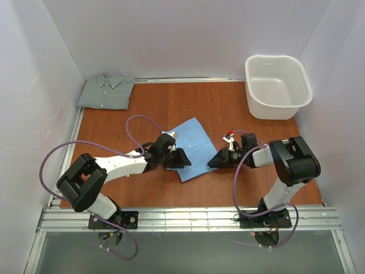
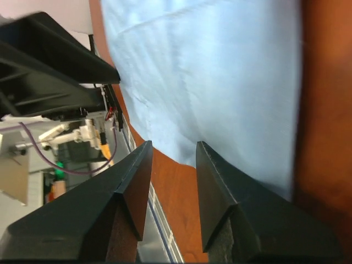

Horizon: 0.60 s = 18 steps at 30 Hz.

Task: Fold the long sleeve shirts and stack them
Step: Fold the shirt

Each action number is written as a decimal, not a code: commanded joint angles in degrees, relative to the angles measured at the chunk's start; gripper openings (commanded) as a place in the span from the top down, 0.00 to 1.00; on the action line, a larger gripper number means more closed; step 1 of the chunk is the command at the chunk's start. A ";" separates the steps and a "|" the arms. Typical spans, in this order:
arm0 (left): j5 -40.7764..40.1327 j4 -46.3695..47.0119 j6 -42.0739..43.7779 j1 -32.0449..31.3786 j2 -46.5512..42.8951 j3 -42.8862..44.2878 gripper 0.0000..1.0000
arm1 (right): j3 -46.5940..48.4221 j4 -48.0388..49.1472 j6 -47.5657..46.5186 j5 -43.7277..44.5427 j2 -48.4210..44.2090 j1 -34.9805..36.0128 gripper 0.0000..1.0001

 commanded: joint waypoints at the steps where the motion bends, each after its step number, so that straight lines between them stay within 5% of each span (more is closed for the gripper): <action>1: -1.41 2.77 -5.04 0.43 -0.25 -1.69 0.60 | -1.25 -0.20 -2.24 -3.34 3.61 -3.13 0.70; 7: -1.50 2.17 -5.14 0.96 0.99 -1.00 0.62 | -1.61 -0.64 -2.15 -2.56 2.15 -4.11 0.70; 10: -2.03 0.06 -3.56 3.41 -1.73 0.85 0.60 | 1.11 -8.96 -5.21 0.78 -4.27 -4.11 0.69; 18: 2.98 -1.62 2.42 15.72 2.55 11.63 0.52 | 20.69 -13.03 -1.02 6.49 -9.66 -3.58 0.66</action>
